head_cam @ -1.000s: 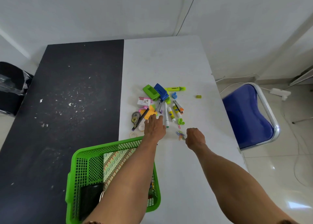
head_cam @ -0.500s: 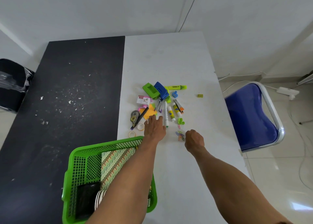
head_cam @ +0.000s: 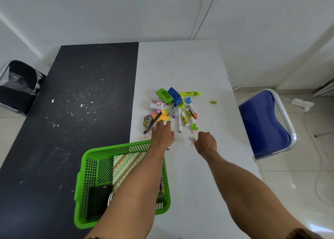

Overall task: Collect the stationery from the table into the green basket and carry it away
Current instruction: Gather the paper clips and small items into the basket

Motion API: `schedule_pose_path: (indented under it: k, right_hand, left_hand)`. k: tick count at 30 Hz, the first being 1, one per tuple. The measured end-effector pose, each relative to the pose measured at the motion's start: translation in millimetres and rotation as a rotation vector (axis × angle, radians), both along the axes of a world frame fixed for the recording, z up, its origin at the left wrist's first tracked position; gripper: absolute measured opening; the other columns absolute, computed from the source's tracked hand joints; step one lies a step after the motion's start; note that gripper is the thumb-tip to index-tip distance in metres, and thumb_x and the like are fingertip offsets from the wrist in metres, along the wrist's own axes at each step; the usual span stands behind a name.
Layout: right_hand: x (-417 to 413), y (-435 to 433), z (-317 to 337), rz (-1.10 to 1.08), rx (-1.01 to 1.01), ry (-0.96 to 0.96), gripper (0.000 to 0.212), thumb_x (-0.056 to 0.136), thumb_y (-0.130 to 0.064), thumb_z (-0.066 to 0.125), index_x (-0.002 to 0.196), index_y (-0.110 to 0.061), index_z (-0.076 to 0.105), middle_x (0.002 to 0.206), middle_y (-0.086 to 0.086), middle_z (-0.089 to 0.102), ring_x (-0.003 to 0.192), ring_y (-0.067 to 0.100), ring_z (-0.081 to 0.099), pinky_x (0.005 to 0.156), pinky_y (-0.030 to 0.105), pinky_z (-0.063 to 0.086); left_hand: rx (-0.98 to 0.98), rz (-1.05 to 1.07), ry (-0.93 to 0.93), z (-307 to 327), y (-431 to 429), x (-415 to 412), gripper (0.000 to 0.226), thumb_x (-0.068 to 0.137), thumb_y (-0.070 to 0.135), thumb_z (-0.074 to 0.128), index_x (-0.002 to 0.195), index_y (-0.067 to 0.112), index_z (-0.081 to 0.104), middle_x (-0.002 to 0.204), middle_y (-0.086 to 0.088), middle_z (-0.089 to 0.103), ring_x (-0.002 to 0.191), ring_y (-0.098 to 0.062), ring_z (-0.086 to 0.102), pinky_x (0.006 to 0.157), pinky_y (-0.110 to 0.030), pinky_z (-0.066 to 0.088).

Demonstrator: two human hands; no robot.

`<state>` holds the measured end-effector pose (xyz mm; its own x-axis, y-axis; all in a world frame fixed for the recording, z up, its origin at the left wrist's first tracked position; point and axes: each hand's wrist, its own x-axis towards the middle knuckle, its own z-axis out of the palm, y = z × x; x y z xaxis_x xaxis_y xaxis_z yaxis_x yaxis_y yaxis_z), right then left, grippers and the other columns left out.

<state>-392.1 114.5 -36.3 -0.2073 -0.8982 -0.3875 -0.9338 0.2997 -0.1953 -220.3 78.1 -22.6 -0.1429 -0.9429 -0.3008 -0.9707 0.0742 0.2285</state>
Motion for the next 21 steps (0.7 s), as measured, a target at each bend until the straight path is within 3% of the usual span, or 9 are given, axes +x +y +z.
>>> schedule_pose_path:
  k: [8, 12, 17, 21]
  right_hand:
    - [60, 15, 35, 0.049, -0.145, -0.115, 0.041, 0.086, -0.006, 0.049, 0.126, -0.014, 0.054, 0.116, 0.014, 0.062, 0.105, 0.034, 0.059, 0.083, 0.034, 0.047]
    - [99, 37, 52, 0.137, -0.152, -0.162, 0.032, 0.085, -0.009, 0.052, 0.114, -0.014, 0.066, 0.116, 0.012, 0.063, 0.106, 0.033, 0.059, 0.082, 0.034, 0.048]
    - [139, 72, 66, 0.360, -0.151, -0.106, 0.029, 0.080, -0.009, 0.050, 0.102, -0.012, 0.067, 0.098, 0.015, 0.066, 0.092, 0.035, 0.063, 0.071, 0.035, 0.050]
    - [159, 101, 59, 0.526, -0.056, -0.057, 0.028, 0.080, -0.009, 0.051, 0.103, -0.013, 0.068, 0.095, 0.014, 0.068, 0.089, 0.035, 0.065, 0.071, 0.035, 0.052]
  left_hand:
    - [-0.056, 0.034, 0.037, 27, 32, 37, 0.046, 0.096, 0.033, 0.049, 0.139, 0.017, 0.040, 0.139, -0.014, 0.041, 0.127, -0.033, 0.041, 0.102, -0.046, 0.035]
    - [-0.075, 0.060, 0.050, 38, 55, 64, 0.045, 0.096, 0.032, 0.050, 0.137, 0.015, 0.042, 0.142, -0.014, 0.039, 0.130, -0.033, 0.038, 0.104, -0.049, 0.034]
    - [-0.064, 0.094, 0.025, 50, 86, 93, 0.046, 0.096, 0.032, 0.051, 0.138, 0.016, 0.041, 0.135, -0.014, 0.044, 0.129, -0.032, 0.039, 0.102, -0.045, 0.034]
    - [-0.036, 0.111, 0.013, 52, 102, 109, 0.049, 0.097, 0.034, 0.050, 0.141, 0.016, 0.040, 0.139, -0.015, 0.042, 0.131, -0.031, 0.038, 0.104, -0.045, 0.035]
